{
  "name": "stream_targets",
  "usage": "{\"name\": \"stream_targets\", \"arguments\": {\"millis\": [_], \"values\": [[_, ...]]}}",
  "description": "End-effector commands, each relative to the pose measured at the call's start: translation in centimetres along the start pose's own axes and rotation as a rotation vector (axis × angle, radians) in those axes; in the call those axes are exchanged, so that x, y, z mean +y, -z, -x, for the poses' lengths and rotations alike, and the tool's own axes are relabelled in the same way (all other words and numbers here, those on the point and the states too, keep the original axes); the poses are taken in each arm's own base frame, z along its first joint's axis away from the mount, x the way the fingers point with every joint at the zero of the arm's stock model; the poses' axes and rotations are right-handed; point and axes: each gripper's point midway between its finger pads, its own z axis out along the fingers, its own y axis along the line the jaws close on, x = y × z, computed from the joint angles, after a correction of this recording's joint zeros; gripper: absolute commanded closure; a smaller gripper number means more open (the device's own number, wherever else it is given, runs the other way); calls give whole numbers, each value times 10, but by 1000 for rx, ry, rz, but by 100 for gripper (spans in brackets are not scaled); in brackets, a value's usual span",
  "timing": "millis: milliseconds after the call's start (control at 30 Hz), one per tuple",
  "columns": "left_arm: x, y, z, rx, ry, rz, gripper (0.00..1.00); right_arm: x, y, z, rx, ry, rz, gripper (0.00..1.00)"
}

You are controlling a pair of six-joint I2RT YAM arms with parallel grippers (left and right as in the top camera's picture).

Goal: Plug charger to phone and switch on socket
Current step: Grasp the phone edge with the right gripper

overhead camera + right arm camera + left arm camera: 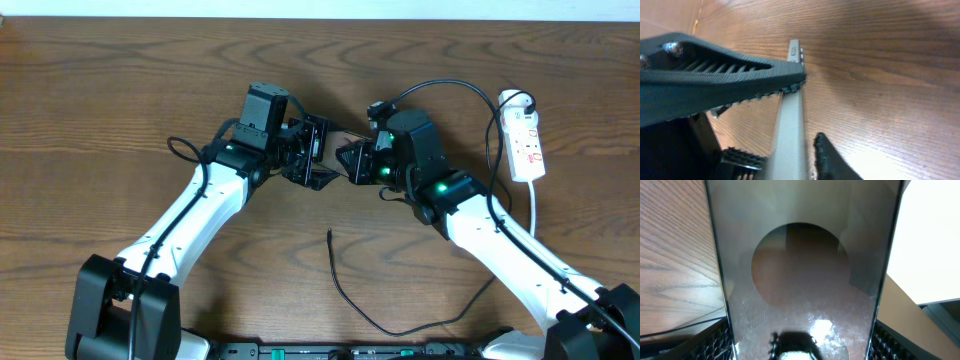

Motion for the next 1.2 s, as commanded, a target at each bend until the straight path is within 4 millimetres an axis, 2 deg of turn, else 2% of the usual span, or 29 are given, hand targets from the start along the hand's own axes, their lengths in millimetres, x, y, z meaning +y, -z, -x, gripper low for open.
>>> {"name": "stream_targets", "arguments": {"millis": [0, 100, 133, 167, 200, 233, 267, 300, 400, 600, 667, 733, 867, 967, 1167], "values": [[-15, 8, -10, 7, -28, -42, 93, 3, -2, 0, 1, 9, 1, 99], [-15, 8, -10, 7, -28, -42, 91, 3, -2, 0, 2, 9, -1, 99], [-15, 8, -10, 6, -28, -42, 83, 3, -2, 0, 2, 9, -1, 99], [-15, 8, -9, 5, -28, -43, 70, 3, -2, 0, 2, 9, -1, 99], [-16, 8, -9, 2, -28, -43, 50, 3, -2, 0, 2, 9, -1, 99], [-16, 8, -8, 0, -28, -44, 22, 3, -2, 0, 2, 9, -1, 99], [-16, 8, -8, 0, -28, -44, 11, 3, -2, 0, 2, 8, -1, 99], [-16, 8, -8, 0, -33, -44, 7, 2, -2, 1, 0, 7, -3, 99], [-16, 8, -10, 9, -60, -43, 7, -8, 1, 9, -22, -8, -24, 99], [-21, 14, -27, 127, -101, -59, 6, -48, 16, 40, -101, -105, -93, 99], [-21, 17, -31, 170, -106, -57, 6, -63, 22, 49, -130, -188, -112, 99], [-22, 20, -30, 180, -127, -63, 6, -73, 27, 55, -157, -362, -112, 99], [-28, 28, -15, 151, -175, -92, 6, -62, 26, 53, -136, -658, -37, 99], [-37, 40, 13, 67, -207, -133, 6, -43, 25, 50, -72, -855, 63, 99], [-48, 59, 51, -51, -195, -181, 6, -24, 21, 42, 2, -1095, 111, 99]]}}
